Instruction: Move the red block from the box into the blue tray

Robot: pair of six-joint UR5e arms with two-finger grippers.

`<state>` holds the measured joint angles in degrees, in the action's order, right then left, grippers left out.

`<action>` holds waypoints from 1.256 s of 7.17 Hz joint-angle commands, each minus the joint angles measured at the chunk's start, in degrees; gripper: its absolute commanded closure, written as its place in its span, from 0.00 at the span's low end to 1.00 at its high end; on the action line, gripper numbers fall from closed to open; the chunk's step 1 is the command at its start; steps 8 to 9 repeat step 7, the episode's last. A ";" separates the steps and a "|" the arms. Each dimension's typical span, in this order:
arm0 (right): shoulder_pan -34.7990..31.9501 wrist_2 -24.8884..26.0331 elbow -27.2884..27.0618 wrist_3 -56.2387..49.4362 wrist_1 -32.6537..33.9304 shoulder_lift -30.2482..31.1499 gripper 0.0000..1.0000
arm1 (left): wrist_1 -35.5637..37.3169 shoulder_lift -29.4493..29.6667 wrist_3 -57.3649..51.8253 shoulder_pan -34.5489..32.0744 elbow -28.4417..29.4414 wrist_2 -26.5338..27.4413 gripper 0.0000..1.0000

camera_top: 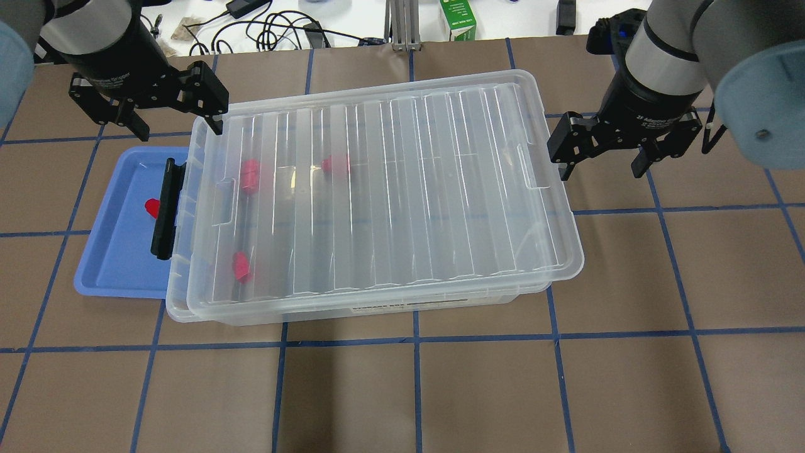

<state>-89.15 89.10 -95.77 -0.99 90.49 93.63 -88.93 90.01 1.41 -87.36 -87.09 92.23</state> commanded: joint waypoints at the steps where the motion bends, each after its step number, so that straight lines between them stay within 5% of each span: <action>1: 0.03 -0.07 -0.03 0.02 -0.22 0.06 0.00 | 0.07 0.16 0.00 0.00 -0.10 -0.21 0.00; 9: -0.06 0.02 -0.21 0.11 -0.14 0.41 0.00 | 0.33 -0.19 0.00 -0.09 -0.80 -0.21 0.00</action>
